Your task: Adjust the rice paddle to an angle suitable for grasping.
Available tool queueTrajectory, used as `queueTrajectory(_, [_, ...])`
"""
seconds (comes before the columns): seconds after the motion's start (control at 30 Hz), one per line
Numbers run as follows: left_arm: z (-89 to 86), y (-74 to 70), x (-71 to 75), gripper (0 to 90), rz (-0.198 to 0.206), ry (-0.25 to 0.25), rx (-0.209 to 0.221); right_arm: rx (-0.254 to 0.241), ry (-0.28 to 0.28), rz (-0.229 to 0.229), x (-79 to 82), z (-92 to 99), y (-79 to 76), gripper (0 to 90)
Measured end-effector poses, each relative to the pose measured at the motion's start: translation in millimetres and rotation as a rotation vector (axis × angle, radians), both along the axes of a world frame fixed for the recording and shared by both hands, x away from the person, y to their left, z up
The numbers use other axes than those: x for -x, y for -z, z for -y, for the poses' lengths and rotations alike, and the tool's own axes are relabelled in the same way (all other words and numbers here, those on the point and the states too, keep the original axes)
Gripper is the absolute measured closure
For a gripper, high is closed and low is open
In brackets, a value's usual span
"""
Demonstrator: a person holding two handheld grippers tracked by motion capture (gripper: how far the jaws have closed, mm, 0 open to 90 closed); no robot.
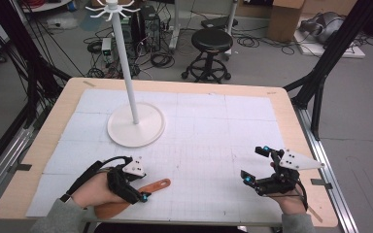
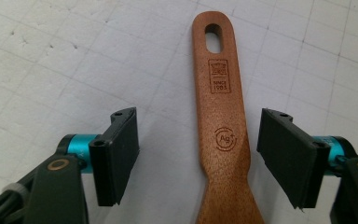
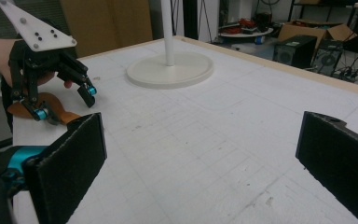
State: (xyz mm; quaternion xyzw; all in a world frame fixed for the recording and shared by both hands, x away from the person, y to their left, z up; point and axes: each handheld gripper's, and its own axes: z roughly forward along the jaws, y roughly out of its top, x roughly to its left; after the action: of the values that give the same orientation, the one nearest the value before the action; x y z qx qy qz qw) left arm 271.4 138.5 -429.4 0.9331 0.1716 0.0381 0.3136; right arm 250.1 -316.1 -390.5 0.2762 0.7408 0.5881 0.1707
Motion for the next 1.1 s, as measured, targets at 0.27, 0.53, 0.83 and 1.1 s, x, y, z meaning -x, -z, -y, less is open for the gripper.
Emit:
queueTrajectory(0.27, [2.8,-2.4,2.6,39.5,0.019,0.023,-0.029,0.000,0.008,0.000,2.2,2.0,0.2,0.1])
queueTrajectory(0.53, [7.0,-5.4,6.7,52.9,0.015,0.047,-0.052,0.001,0.009,-0.004,2.6,2.2,0.6,0.1])
queueTrajectory(0.83, [9.9,-6.9,7.2,57.3,0.008,0.060,-0.074,0.002,0.010,-0.006,2.9,2.4,0.7,0.0])
queueTrajectory(1.1, [9.8,-6.8,6.3,61.6,0.000,0.064,-0.071,0.008,0.007,-0.002,2.5,1.7,1.0,0.1])
